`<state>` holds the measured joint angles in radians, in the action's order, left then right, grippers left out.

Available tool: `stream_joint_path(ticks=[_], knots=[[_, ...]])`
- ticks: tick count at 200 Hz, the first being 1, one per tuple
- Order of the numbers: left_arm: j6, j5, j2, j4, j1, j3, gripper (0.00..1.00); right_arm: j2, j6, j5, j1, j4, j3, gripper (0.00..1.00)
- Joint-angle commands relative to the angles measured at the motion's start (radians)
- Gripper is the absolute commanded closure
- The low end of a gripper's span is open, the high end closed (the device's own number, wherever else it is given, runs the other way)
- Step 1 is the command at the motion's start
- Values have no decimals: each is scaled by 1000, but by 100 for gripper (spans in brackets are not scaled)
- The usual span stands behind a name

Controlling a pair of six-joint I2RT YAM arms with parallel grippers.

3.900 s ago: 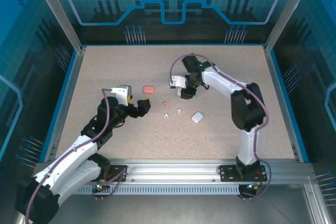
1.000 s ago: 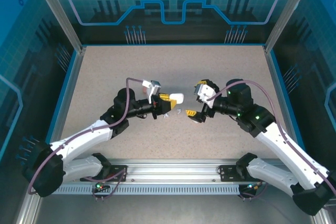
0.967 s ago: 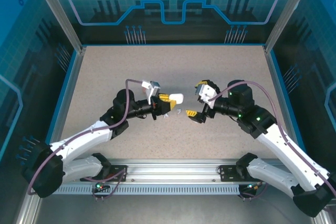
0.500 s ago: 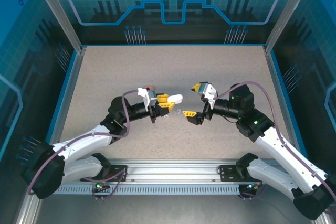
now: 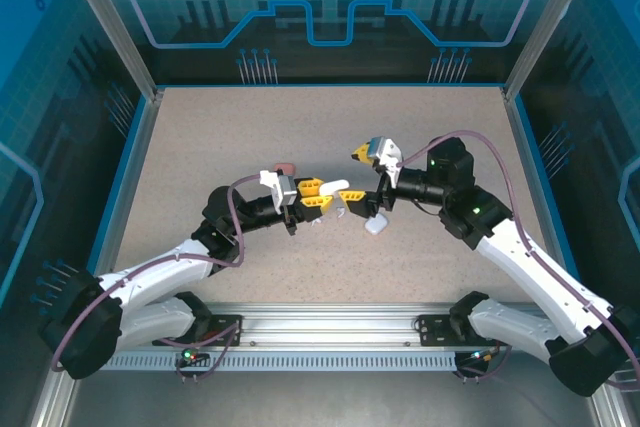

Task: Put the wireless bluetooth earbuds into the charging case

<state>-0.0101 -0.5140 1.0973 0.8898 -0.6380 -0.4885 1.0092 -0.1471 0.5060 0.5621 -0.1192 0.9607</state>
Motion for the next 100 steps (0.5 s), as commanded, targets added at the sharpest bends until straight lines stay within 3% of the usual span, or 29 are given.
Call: stream_joint_path(ticks=[1,100], knots=[[-24,-21,-22,51,-8,8,96,14,-15,14,2,-13,30,13],[-23,-26,-23,45,-7,6,97,43,-22,-46,2,-13,59,13]])
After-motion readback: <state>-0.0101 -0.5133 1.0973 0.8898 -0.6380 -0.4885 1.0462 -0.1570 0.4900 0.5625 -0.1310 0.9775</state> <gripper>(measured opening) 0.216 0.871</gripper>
